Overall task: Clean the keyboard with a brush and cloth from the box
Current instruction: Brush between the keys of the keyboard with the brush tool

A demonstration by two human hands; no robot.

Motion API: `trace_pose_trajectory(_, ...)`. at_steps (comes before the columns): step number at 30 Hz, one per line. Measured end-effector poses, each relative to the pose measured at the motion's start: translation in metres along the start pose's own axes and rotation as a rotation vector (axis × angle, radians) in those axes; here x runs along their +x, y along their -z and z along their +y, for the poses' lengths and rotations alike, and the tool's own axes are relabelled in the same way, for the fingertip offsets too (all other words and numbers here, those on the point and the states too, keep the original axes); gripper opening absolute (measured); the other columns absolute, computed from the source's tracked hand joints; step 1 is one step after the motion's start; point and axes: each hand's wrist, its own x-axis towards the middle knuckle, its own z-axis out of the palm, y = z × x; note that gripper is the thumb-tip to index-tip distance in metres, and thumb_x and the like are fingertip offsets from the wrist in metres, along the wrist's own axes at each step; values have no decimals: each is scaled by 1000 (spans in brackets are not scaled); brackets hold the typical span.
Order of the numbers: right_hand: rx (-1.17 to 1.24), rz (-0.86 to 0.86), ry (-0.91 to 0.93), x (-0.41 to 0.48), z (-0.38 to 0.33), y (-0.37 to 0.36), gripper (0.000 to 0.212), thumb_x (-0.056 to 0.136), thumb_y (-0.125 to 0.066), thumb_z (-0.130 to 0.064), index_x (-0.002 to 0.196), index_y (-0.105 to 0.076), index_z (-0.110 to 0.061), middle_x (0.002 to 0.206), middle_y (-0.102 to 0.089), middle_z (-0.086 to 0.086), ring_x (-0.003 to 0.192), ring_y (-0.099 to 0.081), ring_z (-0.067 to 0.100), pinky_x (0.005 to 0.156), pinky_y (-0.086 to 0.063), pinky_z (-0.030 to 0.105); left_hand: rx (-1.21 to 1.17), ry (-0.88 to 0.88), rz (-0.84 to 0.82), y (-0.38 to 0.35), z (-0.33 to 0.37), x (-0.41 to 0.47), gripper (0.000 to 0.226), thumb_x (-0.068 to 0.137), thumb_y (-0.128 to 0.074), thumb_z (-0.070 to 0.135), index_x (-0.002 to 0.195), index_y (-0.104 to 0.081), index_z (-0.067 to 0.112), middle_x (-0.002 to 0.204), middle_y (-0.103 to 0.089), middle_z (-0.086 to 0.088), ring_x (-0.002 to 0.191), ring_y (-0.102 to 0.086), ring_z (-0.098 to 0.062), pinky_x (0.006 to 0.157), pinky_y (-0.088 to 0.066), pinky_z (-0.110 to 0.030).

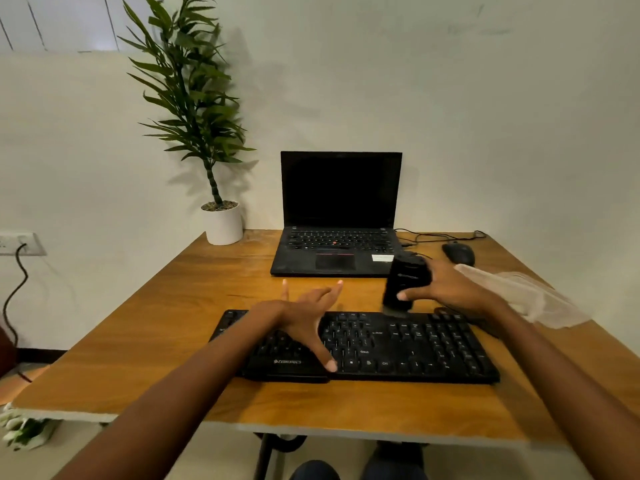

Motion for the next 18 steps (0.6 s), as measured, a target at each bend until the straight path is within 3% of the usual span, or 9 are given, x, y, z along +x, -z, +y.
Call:
trace_pose_trajectory(4, -31, -55, 35, 6, 2, -25, 53, 72, -77, -16, 119, -52, -15, 108, -61, -5, 103, -58, 12, 78, -44, 13, 63, -20, -39, -9, 22, 19, 133, 66, -72, 63, 139, 35, 34, 160, 0, 0, 146, 4, -23, 95, 30, -65)
trace_pose_trajectory(9, -181, -131, -55, -29, 25, 33, 35, 78, -71, -9, 103, -49, -20, 90, -57, -9, 86, -60, 1, 62, -40, 0, 105, -14, -21, -11, 16, 21, 134, 63, -73, 65, 139, 34, 34, 160, -3, -1, 147, 1, -24, 93, 31, -64)
trace_pose_trajectory(11, -326, -138, -110, -38, 35, 56, 40, 76, -73, -11, 105, -47, -21, 92, -59, -6, 79, -56, -3, 62, -39, 4, 108, -19, -24, -11, 15, 22, 134, 63, -73, 66, 140, 33, 34, 160, -3, 0, 146, 1, -24, 92, 31, -63)
trace_pose_trajectory(14, -523, -164, -199, -34, 38, 70, 39, 71, -77, -17, 102, -52, -18, 93, -61, -2, 83, -57, 10, 68, -44, 16, 110, -23, -28, -9, 13, 20, 136, 62, -74, 64, 140, 33, 34, 160, -4, 1, 147, 0, -23, 93, 32, -63)
trace_pose_trajectory(16, -565, -129, -154, -30, 27, 66, 40, 71, -77, -19, 102, -51, -19, 84, -56, -8, 79, -56, 8, 63, -41, 15, 103, -18, -31, -8, 11, 19, 136, 62, -75, 63, 140, 33, 34, 160, -4, 0, 147, 0, -23, 94, 31, -64)
trace_pose_trajectory(18, -403, -39, -28, -26, 7, 44, 41, 73, -76, -16, 105, -51, -17, 85, -55, -12, 77, -53, 0, 62, -40, 10, 94, -13, -28, -8, 9, 18, 136, 62, -75, 63, 140, 33, 34, 160, -3, 0, 146, 1, -24, 94, 31, -66)
